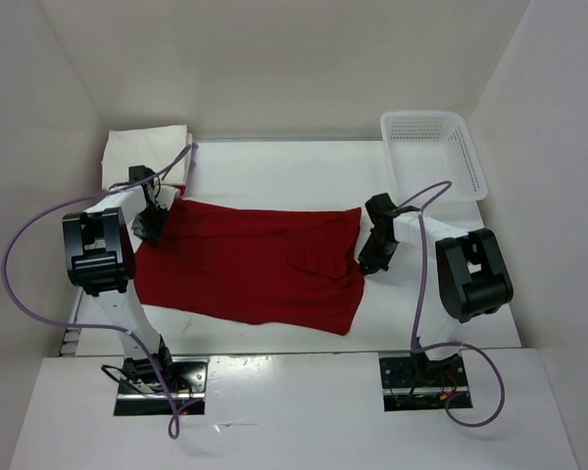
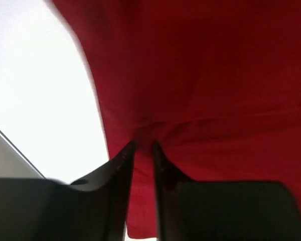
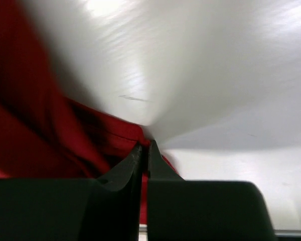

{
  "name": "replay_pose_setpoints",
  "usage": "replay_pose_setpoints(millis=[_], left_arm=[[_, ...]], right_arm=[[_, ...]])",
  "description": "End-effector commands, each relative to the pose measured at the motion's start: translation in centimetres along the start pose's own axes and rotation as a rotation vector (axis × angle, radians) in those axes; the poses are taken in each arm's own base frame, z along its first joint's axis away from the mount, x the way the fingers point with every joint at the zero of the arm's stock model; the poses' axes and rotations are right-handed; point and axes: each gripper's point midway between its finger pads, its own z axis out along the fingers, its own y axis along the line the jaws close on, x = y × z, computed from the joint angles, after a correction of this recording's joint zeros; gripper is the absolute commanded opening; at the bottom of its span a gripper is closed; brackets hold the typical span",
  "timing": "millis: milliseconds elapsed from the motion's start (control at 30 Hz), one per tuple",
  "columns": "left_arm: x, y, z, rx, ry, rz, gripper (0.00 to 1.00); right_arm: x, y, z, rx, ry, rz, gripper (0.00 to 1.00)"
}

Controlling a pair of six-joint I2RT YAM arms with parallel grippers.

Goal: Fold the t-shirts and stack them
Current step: Fold the flattened tshirt in 1/3 of the way

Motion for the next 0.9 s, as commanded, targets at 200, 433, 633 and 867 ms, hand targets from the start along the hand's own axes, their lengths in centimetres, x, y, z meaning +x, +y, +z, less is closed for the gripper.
replay_pose_setpoints(millis=[200, 433, 633, 867], left_arm=[[3.2, -0.2, 1.8, -0.008, 0.09, 0.018, 0.0], [5.1, -0.6, 1.9, -0.023, 0.129, 0.013, 0.0], [5.5, -0.8, 1.4, -0.019, 0.137, 0.015, 0.0], [6.5, -1.2, 1.3, -0.001, 0.173, 0.02, 0.01]], right_arm=[[0.4, -5.6, -3.1, 0.175, -0.155, 0.273, 0.0], [3.1, -6.9, -4.6, 0.152, -0.192, 0.4, 0.0], [3.1, -6.6, -6.3, 0.101, -0.233, 0.455, 0.22], [-3.0, -1.8, -12.3, -0.08, -0.493, 0.319, 0.38]])
